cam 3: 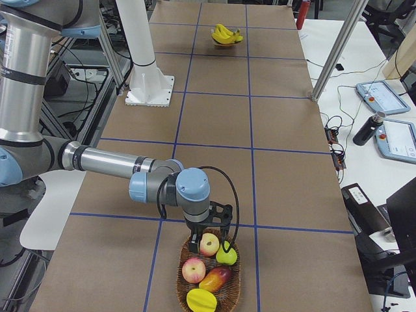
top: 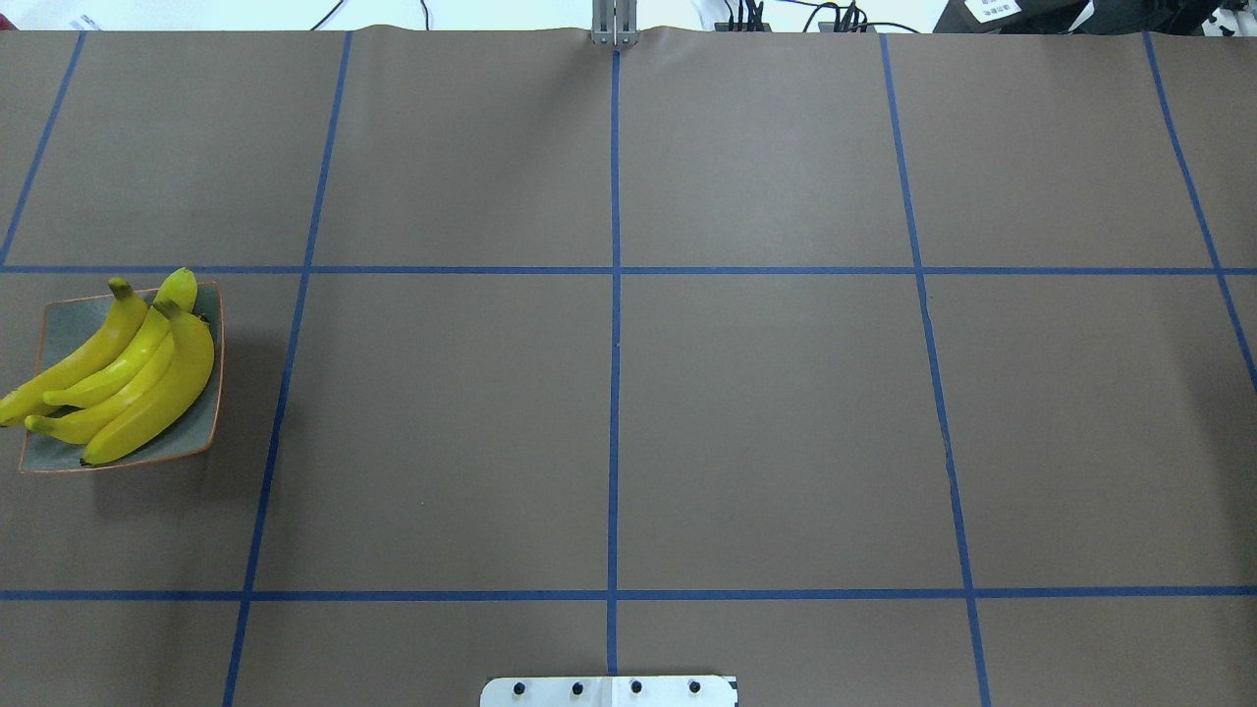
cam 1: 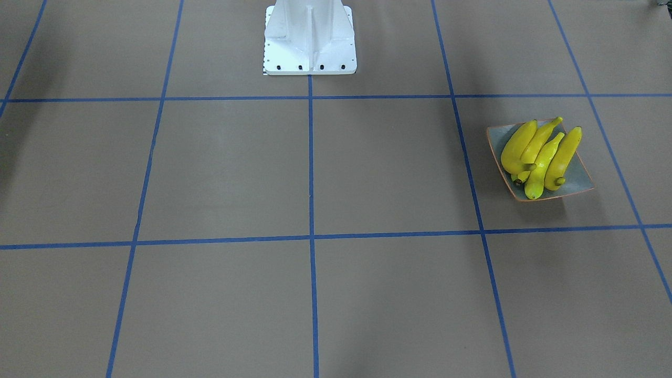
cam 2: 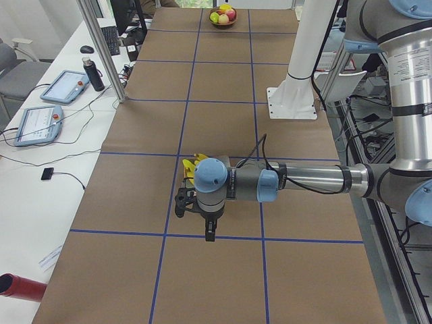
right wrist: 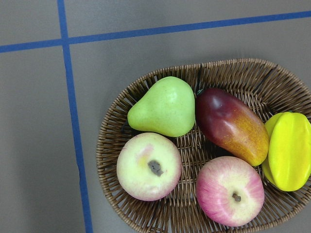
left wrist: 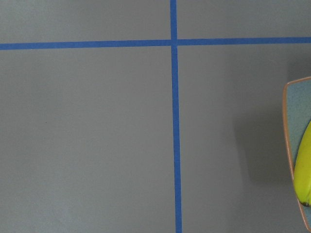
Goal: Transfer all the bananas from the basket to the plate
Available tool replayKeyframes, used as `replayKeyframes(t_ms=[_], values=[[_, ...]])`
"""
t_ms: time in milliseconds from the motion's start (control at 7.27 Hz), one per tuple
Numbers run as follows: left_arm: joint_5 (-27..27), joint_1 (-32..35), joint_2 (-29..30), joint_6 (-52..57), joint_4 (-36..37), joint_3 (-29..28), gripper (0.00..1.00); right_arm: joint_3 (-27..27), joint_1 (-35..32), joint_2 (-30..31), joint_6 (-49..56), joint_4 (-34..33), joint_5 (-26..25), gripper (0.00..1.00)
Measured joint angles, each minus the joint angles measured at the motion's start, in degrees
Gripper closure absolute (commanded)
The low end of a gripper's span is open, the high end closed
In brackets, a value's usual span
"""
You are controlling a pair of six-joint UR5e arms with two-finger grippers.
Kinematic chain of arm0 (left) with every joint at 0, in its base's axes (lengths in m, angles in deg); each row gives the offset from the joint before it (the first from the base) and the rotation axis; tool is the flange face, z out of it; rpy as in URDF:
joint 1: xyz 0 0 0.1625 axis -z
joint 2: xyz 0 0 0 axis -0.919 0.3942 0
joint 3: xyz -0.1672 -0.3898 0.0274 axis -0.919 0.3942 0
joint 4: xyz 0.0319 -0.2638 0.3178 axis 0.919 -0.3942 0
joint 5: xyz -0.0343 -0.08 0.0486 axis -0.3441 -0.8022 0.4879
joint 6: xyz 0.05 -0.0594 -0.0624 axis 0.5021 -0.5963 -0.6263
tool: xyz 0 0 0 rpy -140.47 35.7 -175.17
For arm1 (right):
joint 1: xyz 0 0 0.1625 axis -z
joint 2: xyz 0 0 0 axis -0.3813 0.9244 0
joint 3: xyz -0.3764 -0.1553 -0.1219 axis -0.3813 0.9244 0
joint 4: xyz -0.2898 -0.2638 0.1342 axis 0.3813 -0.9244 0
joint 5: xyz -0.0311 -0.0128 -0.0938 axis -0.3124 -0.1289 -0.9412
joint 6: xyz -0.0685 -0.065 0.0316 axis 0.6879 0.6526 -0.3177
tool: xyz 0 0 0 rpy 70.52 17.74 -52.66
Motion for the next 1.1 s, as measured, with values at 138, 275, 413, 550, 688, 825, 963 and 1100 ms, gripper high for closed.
replayKeyframes(t_ms=[138, 275, 413, 550, 688, 825, 963, 1100], values=[[0.00, 0.00, 0.00, 0.00, 0.00, 0.03, 0.00, -0.72, 0.01, 0.27, -0.01, 0.25, -1.07, 0.00], [0.00, -0.03, 0.01, 0.00, 0.00, 0.06, 0.00, -1.11, 0.03, 0.26, -0.10, 0.32, -1.58, 0.00], [0.00, -0.06, 0.05, 0.00, 0.00, 0.06, 0.00, -1.36, 0.04, 0.22, -0.25, 0.26, -1.56, 0.00], [-0.02, -0.07, 0.08, 0.00, 0.00, 0.07, 0.00, -1.78, 0.04, 0.37, -0.23, 0.13, -1.20, 0.00], [-0.06, -0.08, 0.08, -0.04, 0.00, 0.12, 0.00, -2.26, 0.04, 0.67, -0.05, 0.08, -0.97, 0.00], [-0.06, -0.09, 0.07, -0.14, 0.02, 0.10, 0.00, -2.64, 0.07, 0.82, 0.07, 0.04, -0.85, 0.00], [-0.05, -0.08, 0.04, -0.21, 0.08, 0.05, 0.00, -2.82, 0.10, 0.83, 0.14, 0.03, -0.80, 0.00], [-0.07, -0.04, 0.01, -0.24, 0.13, 0.06, 0.00, -2.97, 0.11, 0.78, 0.18, 0.02, -0.64, 0.00]])
